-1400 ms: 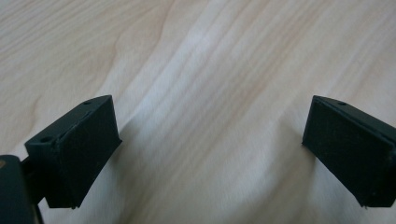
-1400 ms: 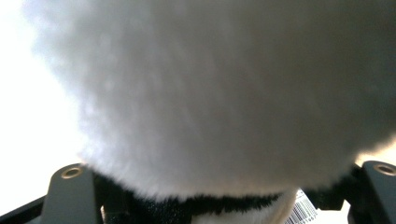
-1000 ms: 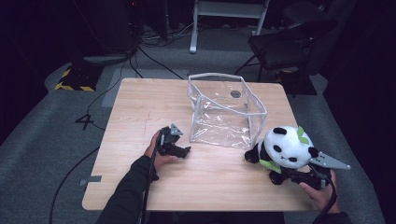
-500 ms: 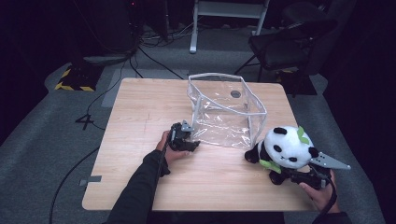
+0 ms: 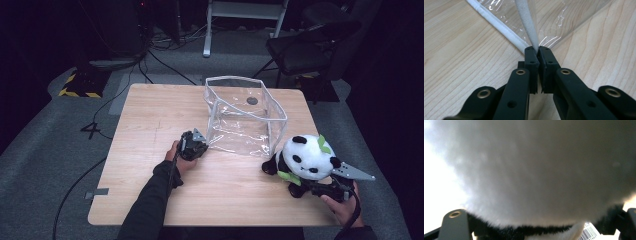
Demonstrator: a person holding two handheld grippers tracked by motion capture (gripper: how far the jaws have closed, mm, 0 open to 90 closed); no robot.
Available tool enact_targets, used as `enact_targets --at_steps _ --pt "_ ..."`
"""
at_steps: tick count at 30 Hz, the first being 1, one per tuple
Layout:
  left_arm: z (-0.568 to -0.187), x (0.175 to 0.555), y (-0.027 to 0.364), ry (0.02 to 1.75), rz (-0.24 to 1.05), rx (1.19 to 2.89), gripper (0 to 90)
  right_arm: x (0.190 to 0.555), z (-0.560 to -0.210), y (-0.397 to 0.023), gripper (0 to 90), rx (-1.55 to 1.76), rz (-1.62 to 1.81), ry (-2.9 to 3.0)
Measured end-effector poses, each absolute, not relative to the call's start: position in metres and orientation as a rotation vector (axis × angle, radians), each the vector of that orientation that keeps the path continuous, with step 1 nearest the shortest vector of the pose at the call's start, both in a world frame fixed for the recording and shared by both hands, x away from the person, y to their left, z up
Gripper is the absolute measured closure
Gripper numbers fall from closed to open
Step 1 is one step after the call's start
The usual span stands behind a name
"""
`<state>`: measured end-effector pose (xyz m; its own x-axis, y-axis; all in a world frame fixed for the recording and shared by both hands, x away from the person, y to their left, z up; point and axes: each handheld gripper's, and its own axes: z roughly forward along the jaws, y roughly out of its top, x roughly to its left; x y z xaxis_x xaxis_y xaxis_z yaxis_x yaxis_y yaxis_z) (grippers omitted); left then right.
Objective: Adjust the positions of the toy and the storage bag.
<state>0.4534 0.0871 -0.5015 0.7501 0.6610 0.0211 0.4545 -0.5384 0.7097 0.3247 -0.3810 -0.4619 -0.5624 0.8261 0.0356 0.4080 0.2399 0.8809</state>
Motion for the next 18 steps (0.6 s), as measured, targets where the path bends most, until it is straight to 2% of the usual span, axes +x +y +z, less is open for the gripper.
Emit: enact_targets --at_steps 14,18 --pt "-0.497 0.417 0.135 0.821 0.329 2.284 87.0 0.325 -0.462 -0.382 19.7 1.121 1.278 2.085" --pt "-0.498 0.401 0.15 0.822 0.323 2.27 86.8 0.324 -0.463 -0.382 15.3 1.128 1.291 2.069"
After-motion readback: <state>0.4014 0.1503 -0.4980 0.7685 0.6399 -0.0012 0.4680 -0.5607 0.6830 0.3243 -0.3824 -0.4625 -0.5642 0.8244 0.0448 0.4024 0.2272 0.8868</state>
